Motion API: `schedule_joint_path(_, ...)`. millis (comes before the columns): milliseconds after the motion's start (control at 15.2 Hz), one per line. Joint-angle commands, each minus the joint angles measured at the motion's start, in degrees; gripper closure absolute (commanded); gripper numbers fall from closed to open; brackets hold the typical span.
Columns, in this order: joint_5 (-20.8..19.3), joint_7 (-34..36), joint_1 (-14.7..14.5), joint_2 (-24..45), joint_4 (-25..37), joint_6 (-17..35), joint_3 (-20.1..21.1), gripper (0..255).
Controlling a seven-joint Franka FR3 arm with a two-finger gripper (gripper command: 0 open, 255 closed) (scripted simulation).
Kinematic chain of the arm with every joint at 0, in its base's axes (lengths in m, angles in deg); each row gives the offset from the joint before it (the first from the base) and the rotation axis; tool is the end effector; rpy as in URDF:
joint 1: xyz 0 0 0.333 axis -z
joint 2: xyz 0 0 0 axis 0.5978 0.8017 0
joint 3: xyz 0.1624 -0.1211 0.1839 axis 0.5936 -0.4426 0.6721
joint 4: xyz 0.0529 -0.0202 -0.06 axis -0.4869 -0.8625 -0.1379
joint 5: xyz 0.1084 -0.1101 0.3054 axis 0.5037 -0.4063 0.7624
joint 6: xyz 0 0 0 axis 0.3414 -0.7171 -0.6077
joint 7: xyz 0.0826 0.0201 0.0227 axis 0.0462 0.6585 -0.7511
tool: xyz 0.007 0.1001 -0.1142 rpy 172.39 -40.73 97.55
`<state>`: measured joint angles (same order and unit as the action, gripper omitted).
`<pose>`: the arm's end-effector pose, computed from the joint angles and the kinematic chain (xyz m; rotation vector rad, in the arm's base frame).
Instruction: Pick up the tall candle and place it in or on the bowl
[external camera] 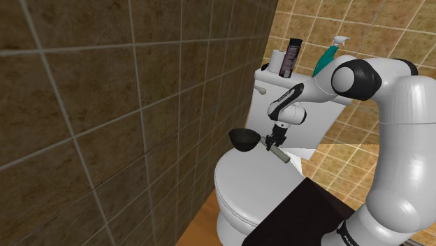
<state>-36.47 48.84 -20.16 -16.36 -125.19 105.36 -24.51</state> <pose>0.4536 -0.2626 0.1261 -2.9659 0.4989 0.0874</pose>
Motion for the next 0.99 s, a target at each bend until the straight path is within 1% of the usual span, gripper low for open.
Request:
schedule_joint_path(0,0.0,0.0,0.0,0.0,0.0,0.0,0.0,255)
schedule_joint_path(264,0.0,0.0,0.0,0.0,0.0,0.0,0.0,255)
schedule_joint_path(924,-3.0,2.4,-1.4,-6.4,-0.9,-5.3,-2.0,255)
